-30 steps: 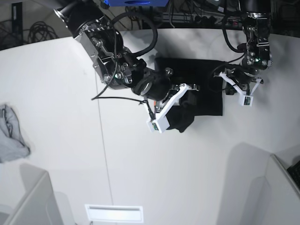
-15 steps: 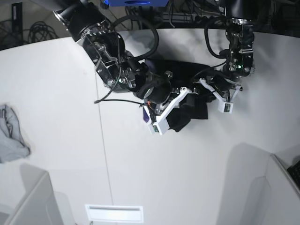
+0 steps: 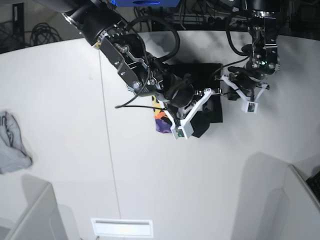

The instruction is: Fold the T-shirt properly

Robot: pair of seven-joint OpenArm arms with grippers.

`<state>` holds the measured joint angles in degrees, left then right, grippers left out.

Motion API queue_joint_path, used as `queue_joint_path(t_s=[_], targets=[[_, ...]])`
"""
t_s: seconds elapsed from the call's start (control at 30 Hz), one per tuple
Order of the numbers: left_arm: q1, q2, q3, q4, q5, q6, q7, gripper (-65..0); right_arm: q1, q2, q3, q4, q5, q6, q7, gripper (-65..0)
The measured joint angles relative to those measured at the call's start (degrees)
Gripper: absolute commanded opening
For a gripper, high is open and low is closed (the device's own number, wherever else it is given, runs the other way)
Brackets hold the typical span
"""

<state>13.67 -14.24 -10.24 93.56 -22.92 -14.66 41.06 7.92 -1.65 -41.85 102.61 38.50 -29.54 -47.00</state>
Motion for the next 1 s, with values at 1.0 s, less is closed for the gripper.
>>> queue_joint_path(t_s=[1.0], targets=[[11.6, -4.7, -26.5, 0.0, -9.3, -3.2, -0.1, -65.0, 5.5, -4.7, -13.3, -20.2, 0.2, 0.0, 8.2, -57.9]])
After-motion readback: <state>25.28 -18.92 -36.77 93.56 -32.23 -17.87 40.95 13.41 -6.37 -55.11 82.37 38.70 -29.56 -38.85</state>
